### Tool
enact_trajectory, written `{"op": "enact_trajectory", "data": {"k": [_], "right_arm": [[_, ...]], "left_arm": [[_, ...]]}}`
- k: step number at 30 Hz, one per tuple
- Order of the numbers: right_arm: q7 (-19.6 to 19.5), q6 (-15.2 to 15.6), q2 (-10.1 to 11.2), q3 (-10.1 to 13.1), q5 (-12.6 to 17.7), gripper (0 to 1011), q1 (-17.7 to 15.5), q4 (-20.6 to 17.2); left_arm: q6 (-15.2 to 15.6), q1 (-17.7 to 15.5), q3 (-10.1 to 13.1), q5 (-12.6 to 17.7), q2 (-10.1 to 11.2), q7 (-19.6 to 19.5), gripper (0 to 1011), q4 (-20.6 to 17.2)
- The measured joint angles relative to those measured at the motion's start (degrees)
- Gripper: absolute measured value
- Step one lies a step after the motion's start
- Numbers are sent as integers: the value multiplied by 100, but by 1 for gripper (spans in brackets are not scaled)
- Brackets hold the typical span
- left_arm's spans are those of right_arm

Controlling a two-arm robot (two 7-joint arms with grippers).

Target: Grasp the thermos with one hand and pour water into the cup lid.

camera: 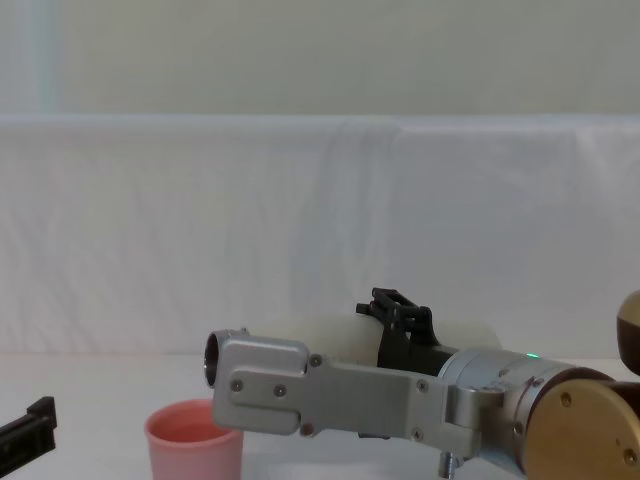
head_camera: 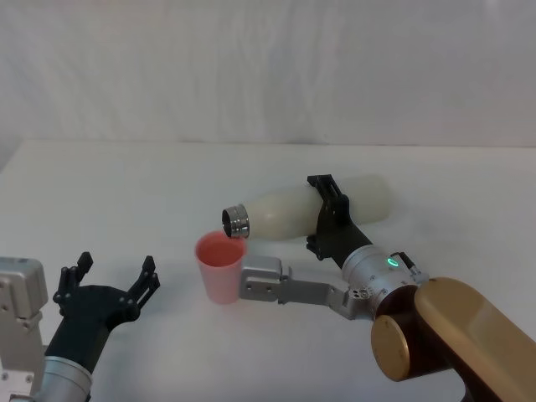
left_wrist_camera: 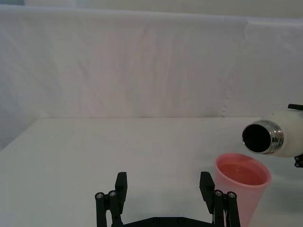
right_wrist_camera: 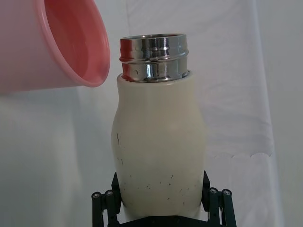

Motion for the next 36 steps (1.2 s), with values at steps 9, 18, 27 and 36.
{"op": "enact_trajectory", "data": {"k": [9,18,27,36], "right_arm": [[1,11,11,-22,-47,953,11,2],[4,13,20,-47,-85,953,23,19],[7,9,14,-81,-127,953,55,70],[7,19,11,-134,-208,953,87,92]], "left_arm": [[0,0,0,0,0,0,1001,0],[0,0,0,0,0,0,1001,0],[0,0,0,0,0,0,1001,0],[0,0,0,0,0,0,1001,0]]}}
